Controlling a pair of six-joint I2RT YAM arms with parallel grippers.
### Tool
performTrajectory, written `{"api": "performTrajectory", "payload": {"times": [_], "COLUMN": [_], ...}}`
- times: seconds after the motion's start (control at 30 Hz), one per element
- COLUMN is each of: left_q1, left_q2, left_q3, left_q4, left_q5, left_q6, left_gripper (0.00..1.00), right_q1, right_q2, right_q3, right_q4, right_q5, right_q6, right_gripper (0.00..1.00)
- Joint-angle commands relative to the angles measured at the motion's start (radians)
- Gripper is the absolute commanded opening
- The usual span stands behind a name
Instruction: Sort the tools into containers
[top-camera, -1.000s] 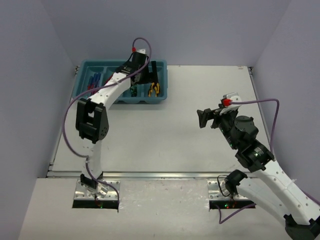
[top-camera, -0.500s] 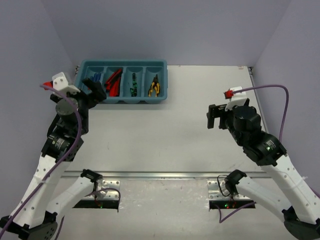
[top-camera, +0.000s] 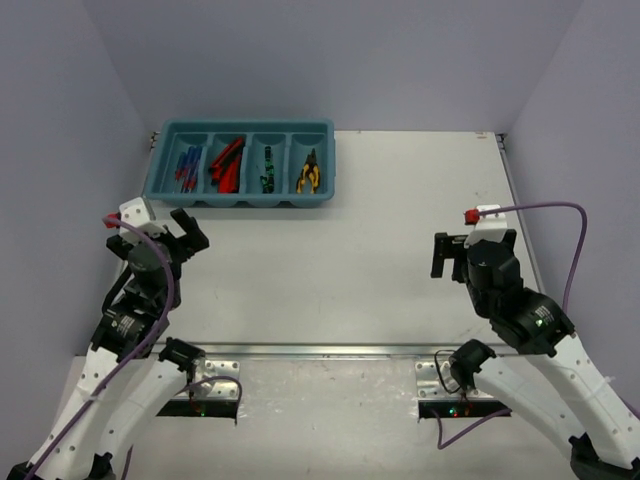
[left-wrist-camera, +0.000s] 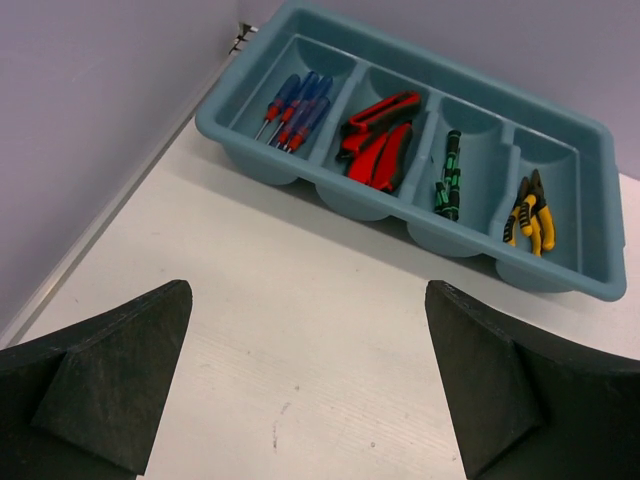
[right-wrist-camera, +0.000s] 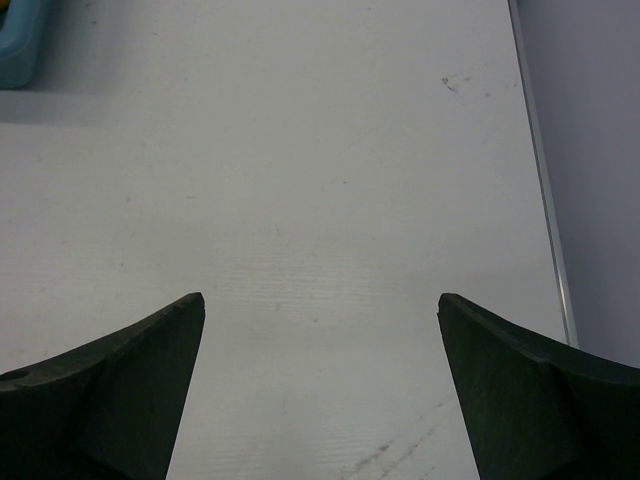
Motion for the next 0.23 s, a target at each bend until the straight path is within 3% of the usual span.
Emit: {"api": "performTrajectory", "payload": {"times": [0.0, 0.2], "left_q1": [0.011, 0.009], "left_q2": [-0.047, -0.061], "left_q3": [-0.002, -0.01], "left_q4": [0.062, 0.071], "left_q5": [-0.021, -0.02], "left_q6": [-0.012, -0.011], "left_gripper": [1.0, 1.0], "right_q1": [0.001, 0.001], "right_q2": [-0.037, -0.016], "right_q3": [-0.032, -0.041], "right_q4": [0.069, 0.096], "right_q5": [0.02, 0.022], "right_q6": [0.04, 0.046], "right_gripper": [0.99, 0.99]}}
